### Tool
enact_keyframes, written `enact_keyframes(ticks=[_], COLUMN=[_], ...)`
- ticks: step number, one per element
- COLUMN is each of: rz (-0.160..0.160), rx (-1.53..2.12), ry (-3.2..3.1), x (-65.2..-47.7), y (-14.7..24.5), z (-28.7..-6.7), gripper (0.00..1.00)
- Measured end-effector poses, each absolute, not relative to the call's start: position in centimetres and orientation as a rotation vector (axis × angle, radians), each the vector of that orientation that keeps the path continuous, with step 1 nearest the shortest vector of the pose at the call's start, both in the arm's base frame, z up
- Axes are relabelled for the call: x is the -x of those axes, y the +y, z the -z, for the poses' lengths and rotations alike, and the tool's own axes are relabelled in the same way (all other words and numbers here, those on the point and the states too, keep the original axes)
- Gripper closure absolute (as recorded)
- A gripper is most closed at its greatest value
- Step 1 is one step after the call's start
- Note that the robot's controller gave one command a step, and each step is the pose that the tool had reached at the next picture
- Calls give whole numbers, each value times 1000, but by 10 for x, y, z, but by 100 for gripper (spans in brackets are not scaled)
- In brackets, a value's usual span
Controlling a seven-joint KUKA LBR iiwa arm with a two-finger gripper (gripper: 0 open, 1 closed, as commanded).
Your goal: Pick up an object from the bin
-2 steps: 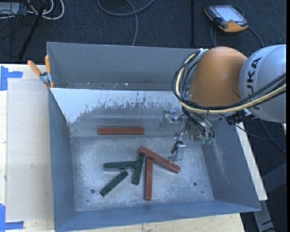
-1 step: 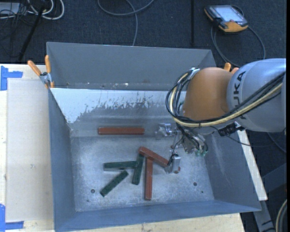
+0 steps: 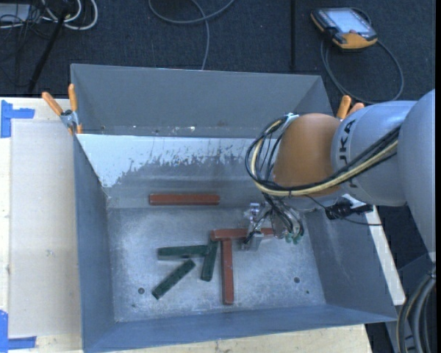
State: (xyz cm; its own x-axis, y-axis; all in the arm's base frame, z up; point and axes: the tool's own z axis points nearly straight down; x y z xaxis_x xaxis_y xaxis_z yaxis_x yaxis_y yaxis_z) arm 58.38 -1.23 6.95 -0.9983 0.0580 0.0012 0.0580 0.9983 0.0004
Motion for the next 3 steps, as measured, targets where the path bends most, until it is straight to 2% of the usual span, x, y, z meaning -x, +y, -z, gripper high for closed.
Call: enact_keyframes(ticks=[1,2,3], rz=[1,4,-3], rx=[91,-182,-463], ry=[-3139,-3130,-3107], x=[-584,-588,-580], y=[-12,-31,-26], z=[-69,-88,-114], gripper=[100,100,100])
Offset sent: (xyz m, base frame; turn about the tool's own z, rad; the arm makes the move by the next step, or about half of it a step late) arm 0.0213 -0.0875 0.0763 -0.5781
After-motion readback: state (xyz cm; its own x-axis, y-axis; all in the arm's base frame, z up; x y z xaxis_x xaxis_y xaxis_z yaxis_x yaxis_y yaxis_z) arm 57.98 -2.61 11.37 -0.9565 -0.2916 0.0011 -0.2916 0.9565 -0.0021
